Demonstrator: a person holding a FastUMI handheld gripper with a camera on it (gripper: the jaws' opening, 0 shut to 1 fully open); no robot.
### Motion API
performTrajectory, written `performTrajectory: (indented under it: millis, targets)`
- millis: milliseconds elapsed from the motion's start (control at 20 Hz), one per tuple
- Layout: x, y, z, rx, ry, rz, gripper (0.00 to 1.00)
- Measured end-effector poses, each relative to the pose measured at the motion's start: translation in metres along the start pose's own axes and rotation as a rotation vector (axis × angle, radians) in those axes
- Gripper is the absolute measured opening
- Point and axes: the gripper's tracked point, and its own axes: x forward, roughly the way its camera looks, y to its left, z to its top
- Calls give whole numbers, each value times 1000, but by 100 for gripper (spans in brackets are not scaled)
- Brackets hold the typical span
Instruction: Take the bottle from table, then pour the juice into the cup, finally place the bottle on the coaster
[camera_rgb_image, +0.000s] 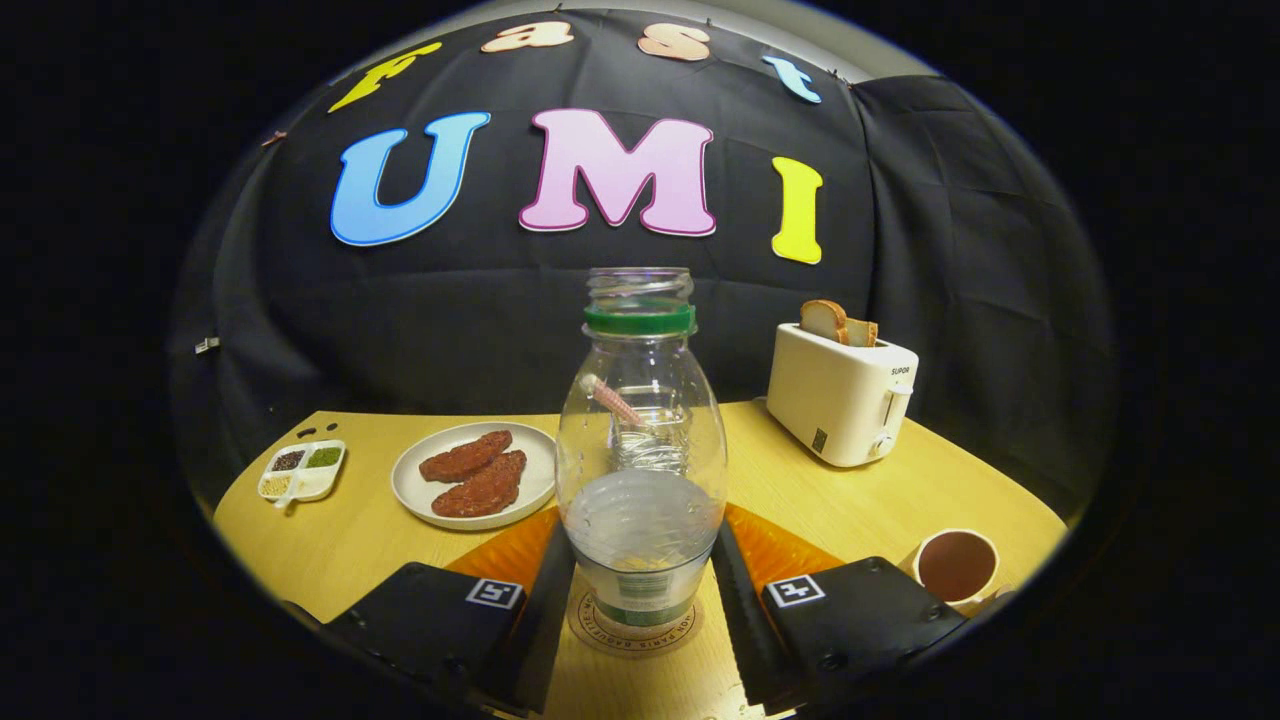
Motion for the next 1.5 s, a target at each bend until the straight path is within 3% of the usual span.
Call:
performTrajectory:
  millis: [250,600,650,700,1150,1500]
  targets:
    - [5,3,-5,-5,7,-4,73]
    - [2,-1,-6,-10,17,-39,80]
    - [2,0,-6,-9,20,-35,86]
    - [-1,2,-3,-13,17,-27,99]
    - [-48,1,10,-52,-6,-52,98]
    - [-117,7,44,13,-70,-42,98]
